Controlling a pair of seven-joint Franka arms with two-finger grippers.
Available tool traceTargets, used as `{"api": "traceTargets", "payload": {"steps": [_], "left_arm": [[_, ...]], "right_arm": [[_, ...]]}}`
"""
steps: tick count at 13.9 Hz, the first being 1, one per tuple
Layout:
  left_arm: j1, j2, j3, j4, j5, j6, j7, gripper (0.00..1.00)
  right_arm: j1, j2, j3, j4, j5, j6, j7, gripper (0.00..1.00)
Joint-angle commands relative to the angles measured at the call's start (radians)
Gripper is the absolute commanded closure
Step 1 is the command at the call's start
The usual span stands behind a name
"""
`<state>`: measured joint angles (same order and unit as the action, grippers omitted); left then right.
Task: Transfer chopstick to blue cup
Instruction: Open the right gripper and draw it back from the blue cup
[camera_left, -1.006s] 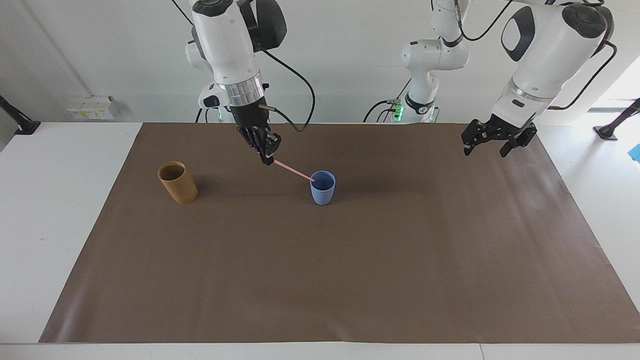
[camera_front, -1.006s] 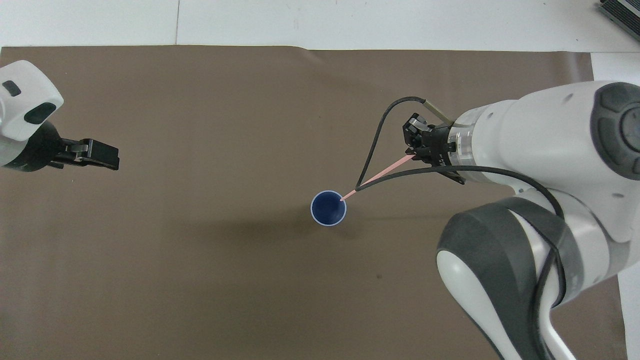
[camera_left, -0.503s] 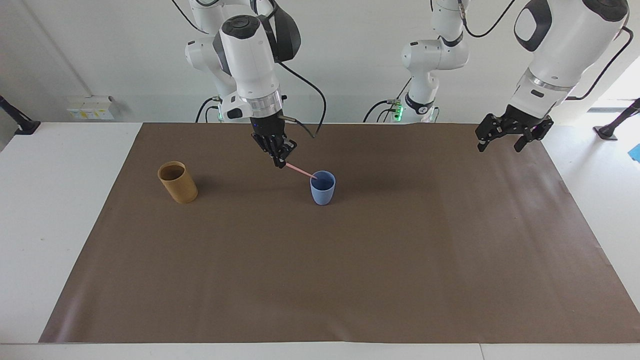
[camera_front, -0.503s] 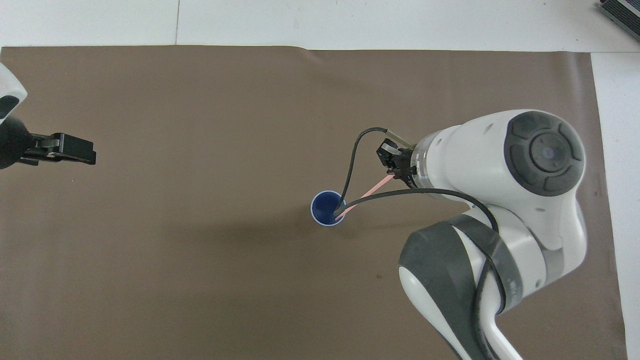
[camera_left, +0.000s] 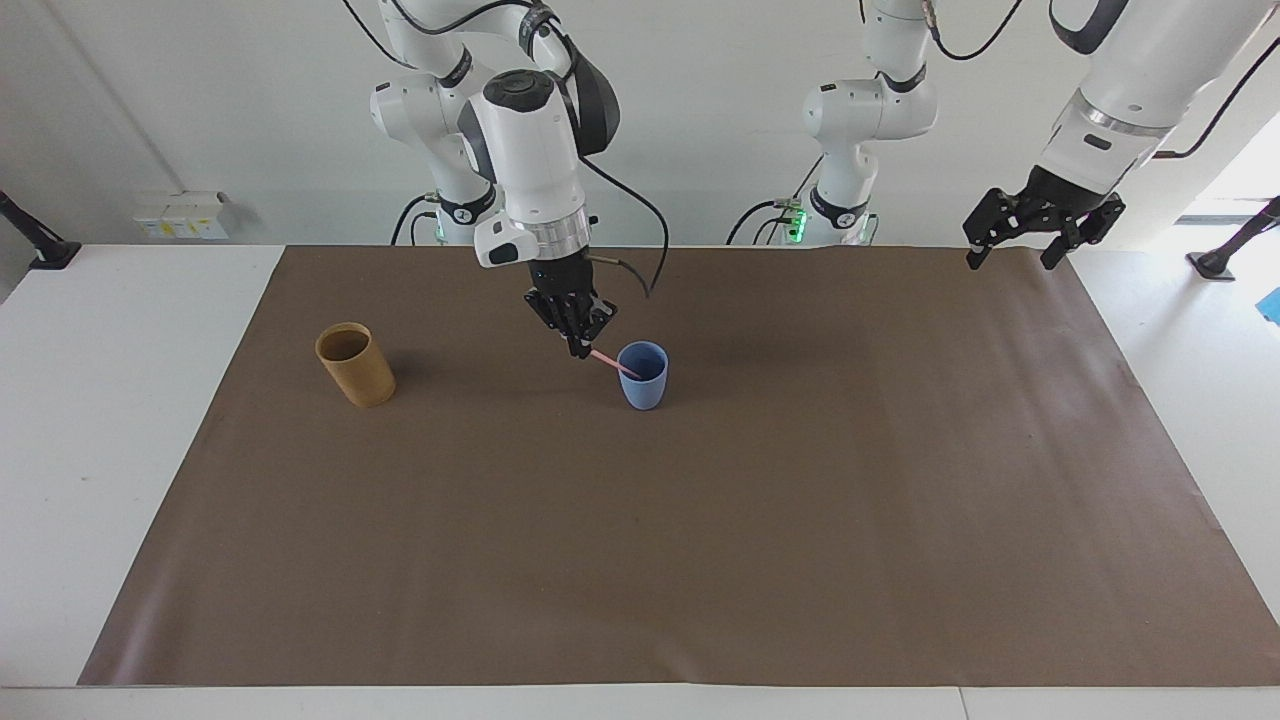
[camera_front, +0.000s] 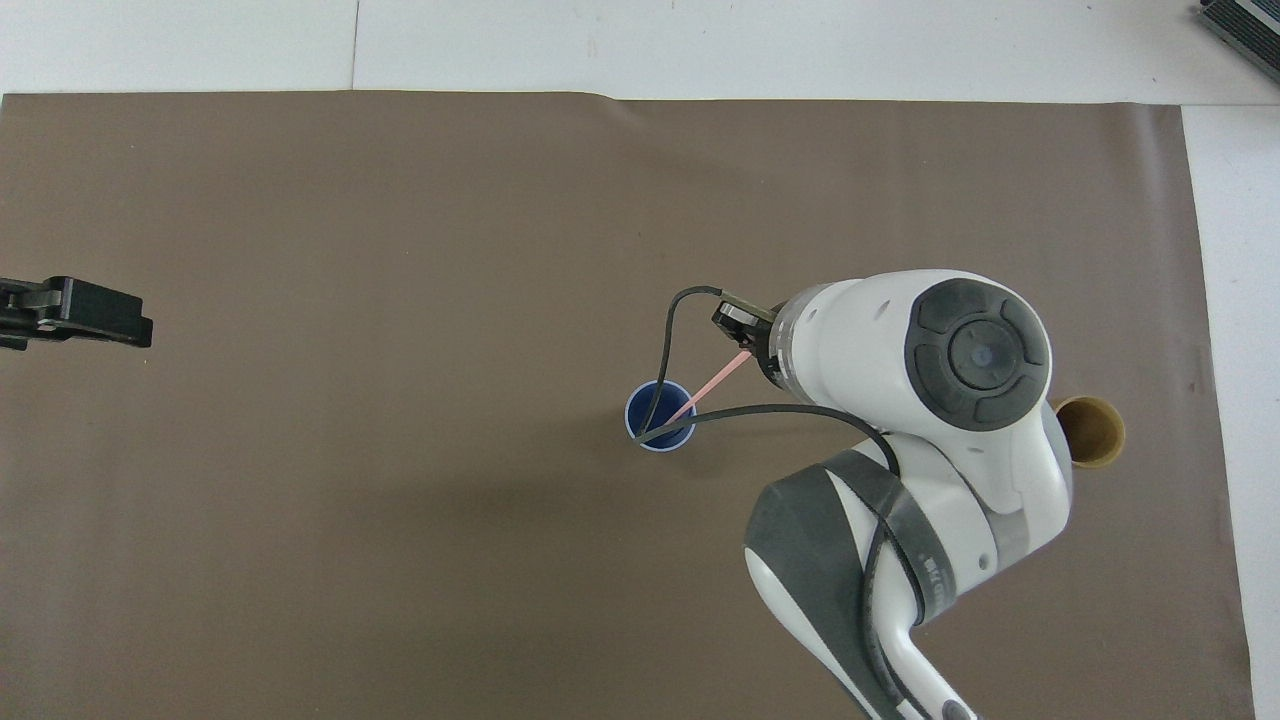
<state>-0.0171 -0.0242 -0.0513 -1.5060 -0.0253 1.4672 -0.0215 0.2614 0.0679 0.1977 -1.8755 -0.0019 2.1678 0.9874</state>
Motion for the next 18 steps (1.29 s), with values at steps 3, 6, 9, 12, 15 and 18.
{"api": "traceTargets", "payload": {"steps": [3,6,9,12,15,18], "left_arm": [[0.009,-0.002,-0.007,0.010,-0.012,-0.022,0.017,0.00],[0.002,-0.002,-0.010,0.013,-0.010,0.004,0.012,0.00],[0.005,0.001,-0.010,0.017,-0.009,0.007,0.014,0.00],[0.009,0.003,-0.012,0.023,-0.008,0.005,0.014,0.00],[0.008,-0.003,-0.012,0.020,-0.009,0.007,0.015,0.00],[0.009,-0.002,-0.010,0.021,-0.005,0.007,0.021,0.00]], "right_arm": [[-0.001,-0.005,-0.003,-0.007,-0.012,0.001,-0.001,0.69],[-0.004,-0.002,-0.003,0.001,-0.012,-0.008,-0.001,0.29],[-0.018,-0.013,-0.006,0.012,-0.010,-0.051,-0.013,0.04],[-0.095,-0.051,-0.011,0.013,-0.012,-0.117,-0.086,0.00],[-0.217,-0.114,-0.014,0.015,-0.010,-0.242,-0.351,0.00],[-0.321,-0.131,-0.015,0.103,-0.007,-0.312,-0.623,0.00]]}}
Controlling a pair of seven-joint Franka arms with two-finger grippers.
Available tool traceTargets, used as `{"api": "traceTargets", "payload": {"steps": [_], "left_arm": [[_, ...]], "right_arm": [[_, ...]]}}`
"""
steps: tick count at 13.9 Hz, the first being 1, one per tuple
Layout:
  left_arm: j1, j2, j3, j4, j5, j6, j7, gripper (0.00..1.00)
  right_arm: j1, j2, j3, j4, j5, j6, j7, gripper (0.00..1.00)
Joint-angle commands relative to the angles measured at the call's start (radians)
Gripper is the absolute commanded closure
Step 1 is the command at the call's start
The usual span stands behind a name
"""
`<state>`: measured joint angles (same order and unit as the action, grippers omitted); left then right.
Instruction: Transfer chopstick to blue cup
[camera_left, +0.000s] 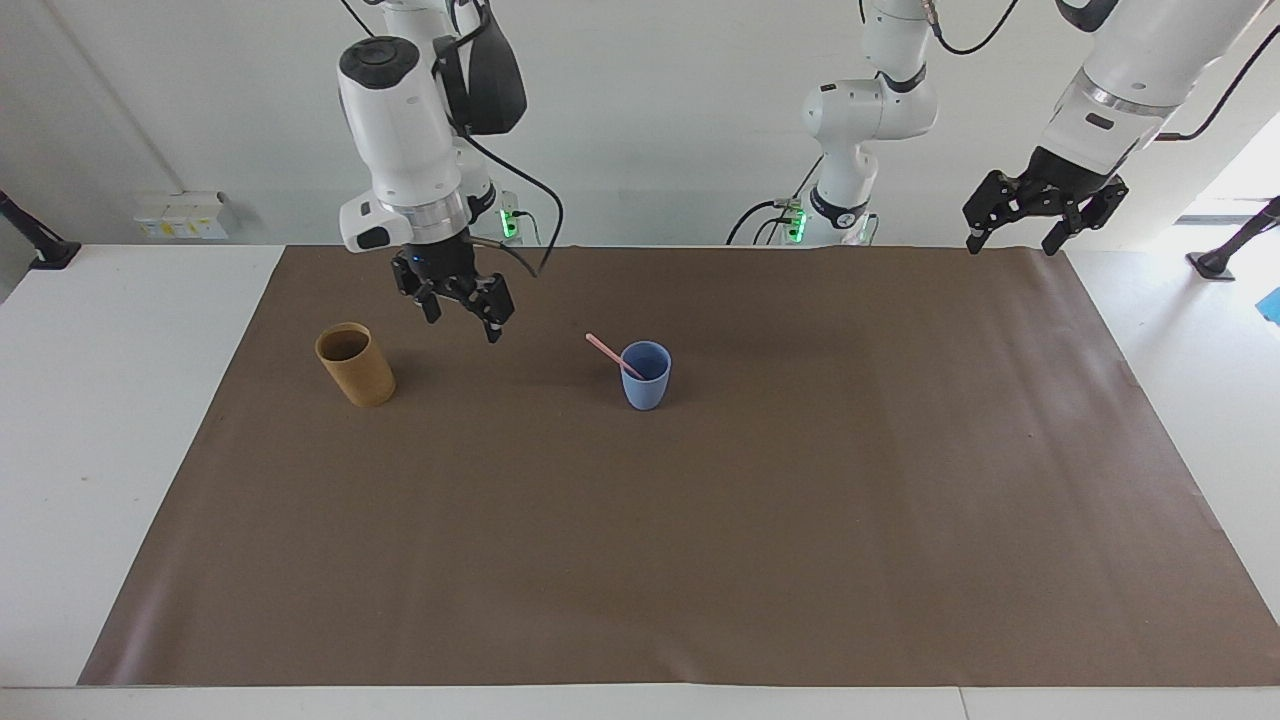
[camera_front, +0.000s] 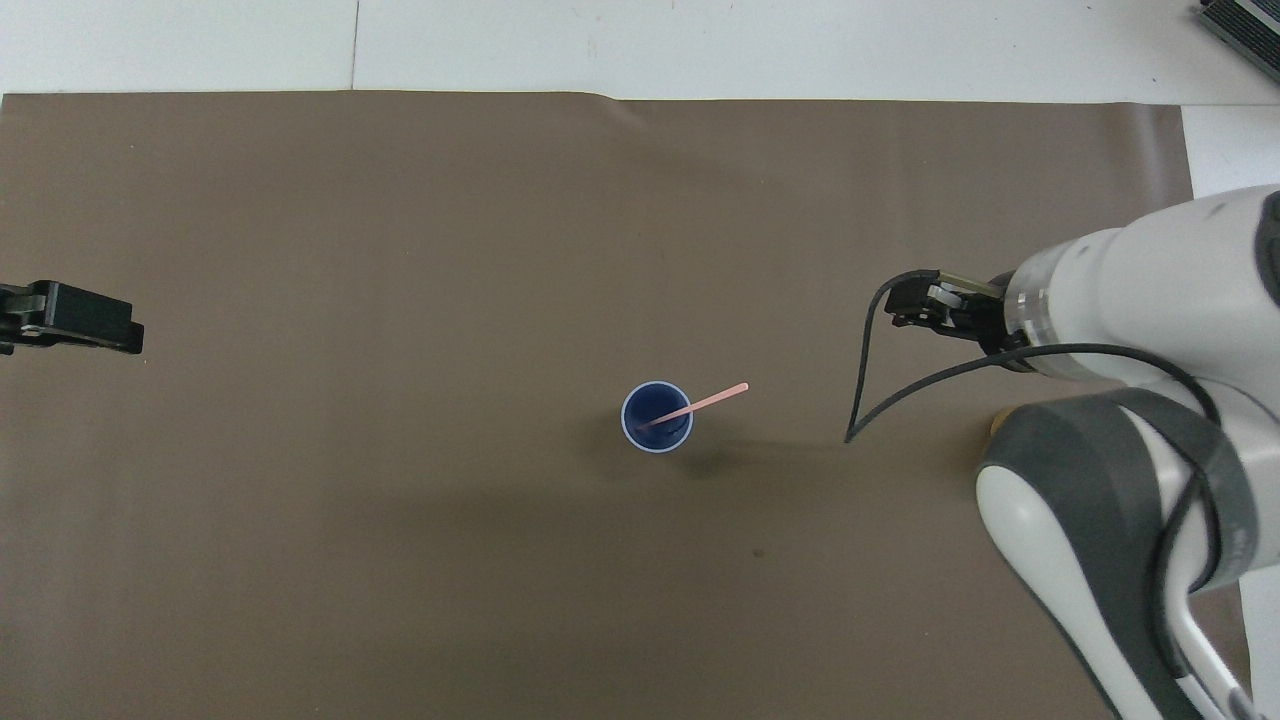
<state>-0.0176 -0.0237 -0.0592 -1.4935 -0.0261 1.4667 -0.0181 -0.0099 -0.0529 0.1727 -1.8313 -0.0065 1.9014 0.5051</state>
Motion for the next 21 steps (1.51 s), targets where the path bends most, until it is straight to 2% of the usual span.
{"api": "traceTargets", "payload": {"steps": [1,6,11,21], "left_arm": [[0.010,-0.002,-0.002,0.009,-0.003,0.007,0.017,0.00],[0.011,-0.004,-0.001,0.006,0.000,0.006,0.067,0.00],[0.013,-0.004,-0.001,0.004,0.000,-0.006,0.026,0.00],[0.013,-0.021,-0.001,-0.008,-0.003,-0.034,0.029,0.00]], "right_arm": [[-0.070,-0.009,0.010,0.087,-0.009,-0.057,-0.198,0.00],[-0.085,0.077,0.007,0.276,-0.061,-0.241,-0.221,0.00],[-0.085,0.057,0.002,0.228,-0.063,-0.261,-0.356,0.00],[-0.099,0.027,0.001,0.187,-0.013,-0.278,-0.376,0.00]]}}
